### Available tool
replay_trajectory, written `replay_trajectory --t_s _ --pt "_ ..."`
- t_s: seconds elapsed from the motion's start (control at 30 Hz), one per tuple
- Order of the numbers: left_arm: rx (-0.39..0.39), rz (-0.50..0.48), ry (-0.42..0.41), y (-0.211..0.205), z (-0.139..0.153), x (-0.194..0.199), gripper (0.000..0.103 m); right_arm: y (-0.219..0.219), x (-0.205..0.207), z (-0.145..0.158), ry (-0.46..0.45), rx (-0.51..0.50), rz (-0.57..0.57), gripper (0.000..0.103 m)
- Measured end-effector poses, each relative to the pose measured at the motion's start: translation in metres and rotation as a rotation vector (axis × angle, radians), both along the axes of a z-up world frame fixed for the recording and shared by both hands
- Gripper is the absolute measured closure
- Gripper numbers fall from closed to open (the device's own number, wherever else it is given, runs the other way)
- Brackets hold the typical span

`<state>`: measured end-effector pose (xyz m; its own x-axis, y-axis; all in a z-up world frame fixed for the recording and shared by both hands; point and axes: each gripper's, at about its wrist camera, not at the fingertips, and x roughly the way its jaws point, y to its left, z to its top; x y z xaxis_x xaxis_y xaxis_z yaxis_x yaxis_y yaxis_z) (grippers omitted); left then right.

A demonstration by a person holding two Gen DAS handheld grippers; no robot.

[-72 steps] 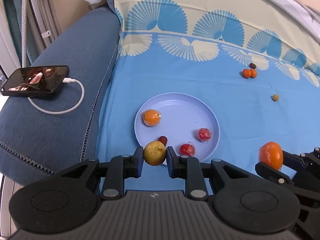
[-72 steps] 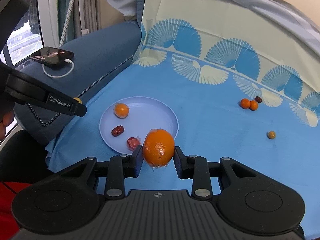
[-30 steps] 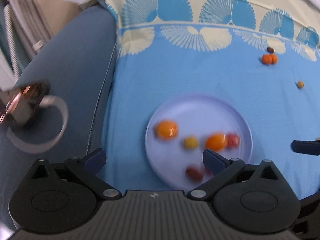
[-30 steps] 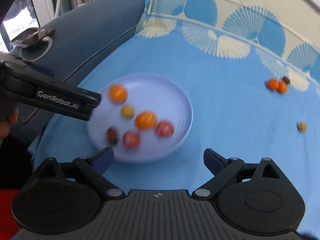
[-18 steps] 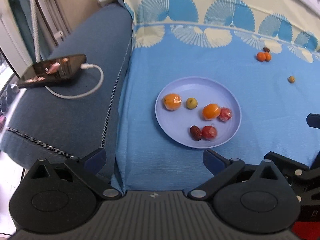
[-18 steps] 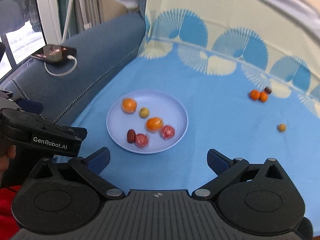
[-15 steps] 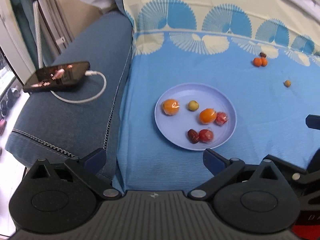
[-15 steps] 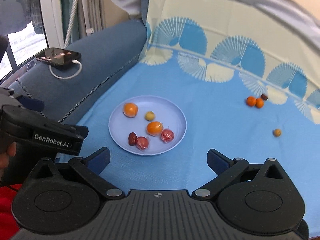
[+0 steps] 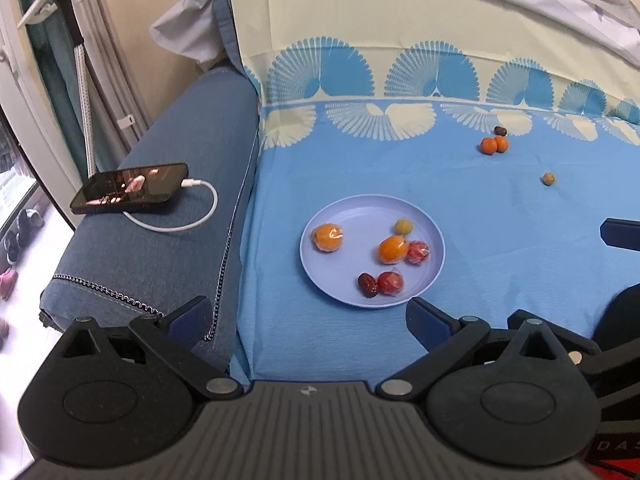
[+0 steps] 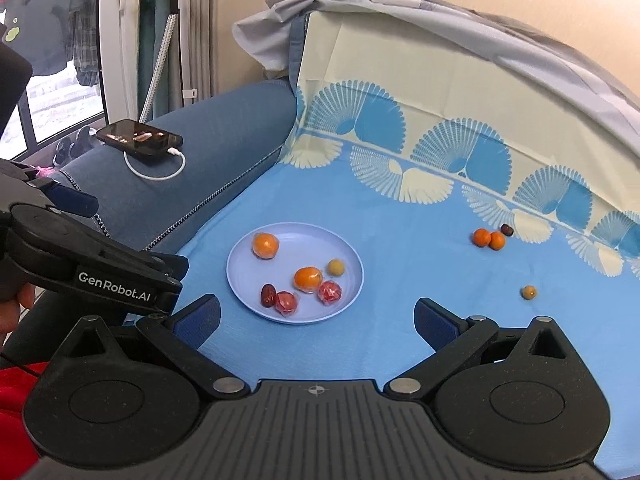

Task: Organize fruits
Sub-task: 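Move both open tools back toward the remaining fruit cluster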

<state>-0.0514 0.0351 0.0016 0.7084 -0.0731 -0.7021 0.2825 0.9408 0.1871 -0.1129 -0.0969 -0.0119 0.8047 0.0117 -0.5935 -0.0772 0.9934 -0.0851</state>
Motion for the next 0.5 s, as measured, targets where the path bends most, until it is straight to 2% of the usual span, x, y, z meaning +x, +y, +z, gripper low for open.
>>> replay_trajectory --t_s 0.33,0.5 --pt "0.02 -0.024 -0.006 -0.009 0.001 -0.002 0.0 -0.003 -0.003 -0.003 -0.011 0.014 -0.029 0.001" --pt "0.025 -0.033 0.017 -0.014 -0.001 0.003 0.0 -0.006 -0.002 -0.006 -0.007 0.012 -0.037 0.001"
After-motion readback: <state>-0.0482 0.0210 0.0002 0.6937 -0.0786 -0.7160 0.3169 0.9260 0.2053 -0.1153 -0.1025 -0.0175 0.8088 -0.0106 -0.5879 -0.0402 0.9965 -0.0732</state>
